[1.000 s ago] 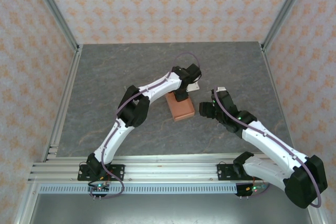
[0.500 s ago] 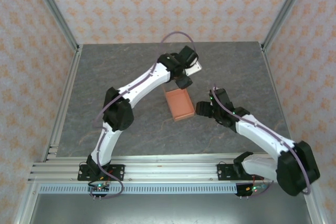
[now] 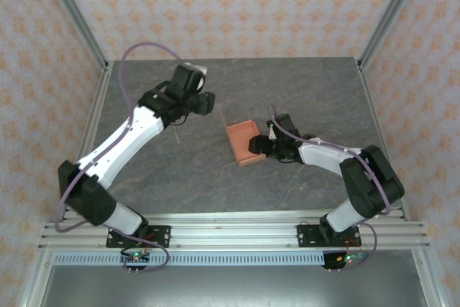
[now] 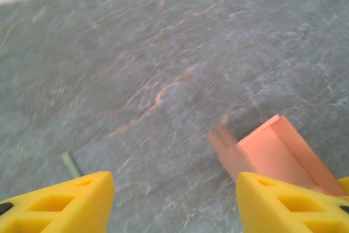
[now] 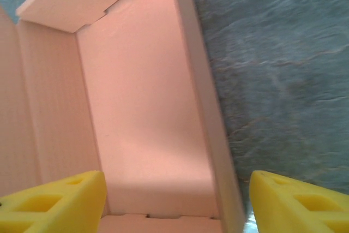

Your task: Fold the paper box

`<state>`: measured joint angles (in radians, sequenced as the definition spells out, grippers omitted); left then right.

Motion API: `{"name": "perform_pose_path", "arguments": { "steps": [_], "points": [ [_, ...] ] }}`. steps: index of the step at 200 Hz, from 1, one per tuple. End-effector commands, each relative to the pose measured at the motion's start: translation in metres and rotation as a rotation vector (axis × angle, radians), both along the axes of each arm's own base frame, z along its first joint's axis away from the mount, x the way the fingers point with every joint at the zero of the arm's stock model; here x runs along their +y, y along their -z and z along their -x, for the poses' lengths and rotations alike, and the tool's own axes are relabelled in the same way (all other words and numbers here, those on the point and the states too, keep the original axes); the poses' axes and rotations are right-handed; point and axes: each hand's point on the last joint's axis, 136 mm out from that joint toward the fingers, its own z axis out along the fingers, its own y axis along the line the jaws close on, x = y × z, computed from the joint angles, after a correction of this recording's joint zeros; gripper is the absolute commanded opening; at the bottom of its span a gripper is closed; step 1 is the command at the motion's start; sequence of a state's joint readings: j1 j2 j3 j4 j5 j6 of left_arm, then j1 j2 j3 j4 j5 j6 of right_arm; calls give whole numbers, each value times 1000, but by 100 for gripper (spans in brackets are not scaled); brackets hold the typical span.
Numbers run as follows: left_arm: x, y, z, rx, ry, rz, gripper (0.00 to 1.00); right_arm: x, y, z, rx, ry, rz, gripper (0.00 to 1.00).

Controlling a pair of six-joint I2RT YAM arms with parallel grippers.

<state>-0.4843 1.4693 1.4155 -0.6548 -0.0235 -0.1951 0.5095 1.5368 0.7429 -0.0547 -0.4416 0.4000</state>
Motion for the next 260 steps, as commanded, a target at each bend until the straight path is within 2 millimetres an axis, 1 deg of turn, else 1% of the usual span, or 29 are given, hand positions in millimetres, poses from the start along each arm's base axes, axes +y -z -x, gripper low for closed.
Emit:
{"name": "perform_pose_path", "arguments": {
  "steps": [1,25,48,68,83,95,104,112,129,138,150,158,167,180,192,217,239,260],
  "points": [
    [20,12,10,-8,-151,111,63,27,-9,4,6,-32,-96,68],
    [47,37,30,32,-222,110,64,47,-11,16,13,-51,-139,67],
    [74,56,46,54,-296,88,66,76,-19,27,-1,-88,-195,66],
    [102,69,60,51,-386,79,67,102,-21,36,-2,-149,-215,66],
    [123,77,70,35,-460,76,68,115,-21,40,8,-189,-223,66],
    [135,83,78,25,-508,87,69,115,-20,42,8,-208,-212,65],
    [141,88,83,26,-529,95,70,105,-23,39,-23,-206,-154,65],
    [143,93,87,32,-541,100,70,94,-31,36,-73,-213,-93,66],
    [137,108,93,78,-531,129,70,66,-50,23,-167,-192,15,69],
    [128,120,96,118,-520,181,69,49,-60,12,-195,-158,41,70],
    [114,136,99,170,-493,249,67,29,-69,-3,-204,-108,51,71],
    [106,146,103,200,-475,282,65,18,-72,-14,-204,-74,54,72],
    [100,155,109,226,-470,289,63,6,-75,-26,-202,-32,59,72],
    [94,166,118,250,-456,279,61,-4,-76,-43,-199,12,68,72],
    [90,175,124,266,-450,283,56,-6,-74,-56,-180,29,70,72],
    [68,194,135,312,-407,330,44,7,-65,-73,-141,3,68,71],
    [46,203,140,331,-352,340,38,16,-52,-77,-87,-54,64,67],
    [27,211,138,347,-306,360,32,19,-45,-77,-36,-120,15,57]
  ]
}}
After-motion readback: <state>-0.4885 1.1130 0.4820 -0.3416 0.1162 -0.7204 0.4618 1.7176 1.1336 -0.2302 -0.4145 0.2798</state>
